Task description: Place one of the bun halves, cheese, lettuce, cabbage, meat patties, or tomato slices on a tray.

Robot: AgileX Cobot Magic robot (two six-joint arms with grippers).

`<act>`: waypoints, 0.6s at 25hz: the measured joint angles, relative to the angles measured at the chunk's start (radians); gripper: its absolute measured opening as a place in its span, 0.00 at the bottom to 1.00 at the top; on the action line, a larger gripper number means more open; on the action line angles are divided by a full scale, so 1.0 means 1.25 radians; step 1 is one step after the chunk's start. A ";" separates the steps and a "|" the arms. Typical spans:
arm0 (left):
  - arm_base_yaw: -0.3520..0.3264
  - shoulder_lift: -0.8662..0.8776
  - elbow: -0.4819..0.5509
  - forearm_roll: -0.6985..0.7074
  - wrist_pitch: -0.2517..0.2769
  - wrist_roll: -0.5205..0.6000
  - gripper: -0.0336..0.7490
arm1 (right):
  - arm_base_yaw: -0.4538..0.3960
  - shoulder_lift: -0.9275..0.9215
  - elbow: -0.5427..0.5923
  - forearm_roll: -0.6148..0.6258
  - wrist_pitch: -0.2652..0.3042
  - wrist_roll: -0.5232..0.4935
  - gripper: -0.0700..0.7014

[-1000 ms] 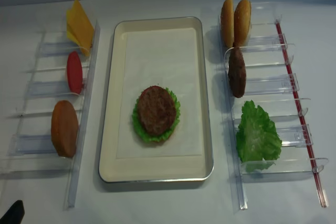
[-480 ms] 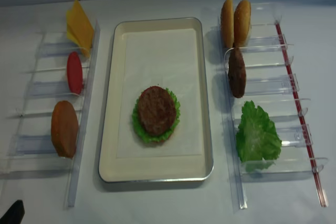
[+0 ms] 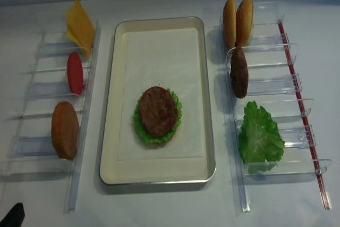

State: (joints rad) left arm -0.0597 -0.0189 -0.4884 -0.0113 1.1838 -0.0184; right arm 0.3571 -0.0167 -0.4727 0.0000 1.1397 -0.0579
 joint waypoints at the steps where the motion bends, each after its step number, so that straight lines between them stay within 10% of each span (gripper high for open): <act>1: 0.000 0.000 0.000 0.000 0.000 0.000 0.49 | 0.000 0.000 0.000 0.000 0.000 0.000 0.66; 15: 0.000 0.000 0.000 0.000 0.000 0.000 0.49 | -0.167 0.000 0.000 0.000 0.000 0.000 0.61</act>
State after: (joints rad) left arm -0.0597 -0.0189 -0.4884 -0.0113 1.1838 -0.0184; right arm 0.1490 -0.0167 -0.4727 0.0000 1.1397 -0.0579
